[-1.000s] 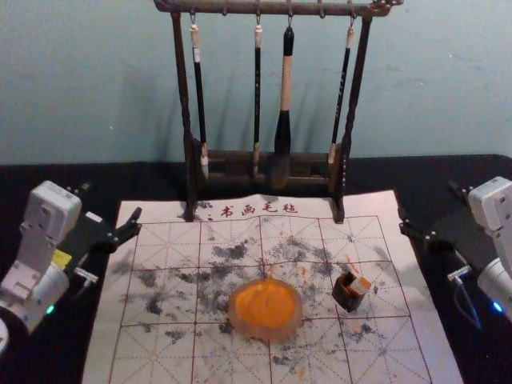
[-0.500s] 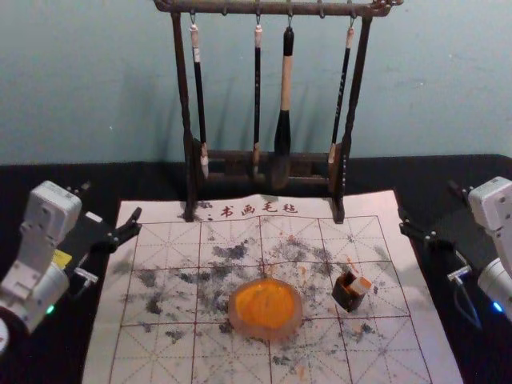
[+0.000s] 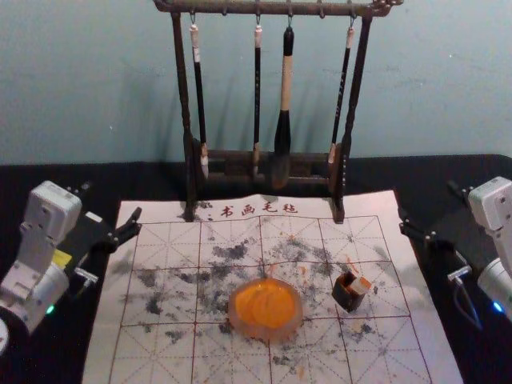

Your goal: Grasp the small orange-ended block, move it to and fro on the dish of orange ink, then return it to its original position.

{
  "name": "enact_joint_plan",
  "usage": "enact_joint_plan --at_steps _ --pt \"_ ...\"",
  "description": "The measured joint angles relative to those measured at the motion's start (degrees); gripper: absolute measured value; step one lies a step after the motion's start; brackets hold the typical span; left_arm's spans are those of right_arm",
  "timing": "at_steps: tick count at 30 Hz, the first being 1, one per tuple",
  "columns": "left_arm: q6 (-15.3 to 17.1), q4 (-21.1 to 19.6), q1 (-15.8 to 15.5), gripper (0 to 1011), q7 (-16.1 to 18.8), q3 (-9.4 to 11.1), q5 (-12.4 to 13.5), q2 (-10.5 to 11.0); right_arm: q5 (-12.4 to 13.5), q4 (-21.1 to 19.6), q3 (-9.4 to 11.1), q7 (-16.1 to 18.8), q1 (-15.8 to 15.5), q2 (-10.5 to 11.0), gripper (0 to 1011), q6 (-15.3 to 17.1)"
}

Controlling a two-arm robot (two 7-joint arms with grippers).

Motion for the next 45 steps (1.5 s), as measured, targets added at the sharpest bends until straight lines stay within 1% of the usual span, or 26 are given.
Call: enact_joint_plan --at_steps 24,28,32,33,35,36,40,42,43,45 --pt "0.0 0.0 0.0 1001 0.0 0.0 0.0 0.0 0.0 0.0 0.0 0.0 0.0 0.0 1000 0.0" --pt "0.0 0.0 0.0 1001 0.0 0.0 0.0 0.0 0.0 -0.1 0.8 0.4 0.1 -0.2 1000 0.3" --pt "0.0 0.0 0.0 1001 0.0 0.0 0.0 0.0 1.1 -1.1 2.4 2.1 -0.5 0.1 1000 -0.8" --pt "0.0 0.0 0.0 1001 0.0 0.0 0.0 0.0 1.7 -1.7 3.0 3.1 -1.1 0.5 1000 -1.4" --pt "0.0 0.0 0.0 1001 0.0 0.0 0.0 0.0 2.5 -2.5 3.5 4.1 -1.8 1.0 1000 -1.9" --pt "0.0 0.0 0.0 1001 0.0 0.0 0.0 0.0 3.3 -3.6 4.1 5.3 -2.8 1.7 1000 -2.5" --pt "0.0 0.0 0.0 1001 0.0 0.0 0.0 0.0 4.7 -5.7 4.8 7.9 -4.8 3.0 1000 -3.4" --pt "0.0 0.0 0.0 1001 0.0 0.0 0.0 0.0 6.2 -7.8 5.6 10.4 -6.9 4.3 1000 -4.3" --pt "0.0 0.0 0.0 1002 0.0 0.0 0.0 0.0 6.2 -7.8 5.6 10.4 -6.9 4.3 1000 -4.3" --pt "0.0 0.0 0.0 1001 0.0 0.0 0.0 0.0 8.0 -10.0 6.4 13.0 -9.2 5.6 1000 -5.2"
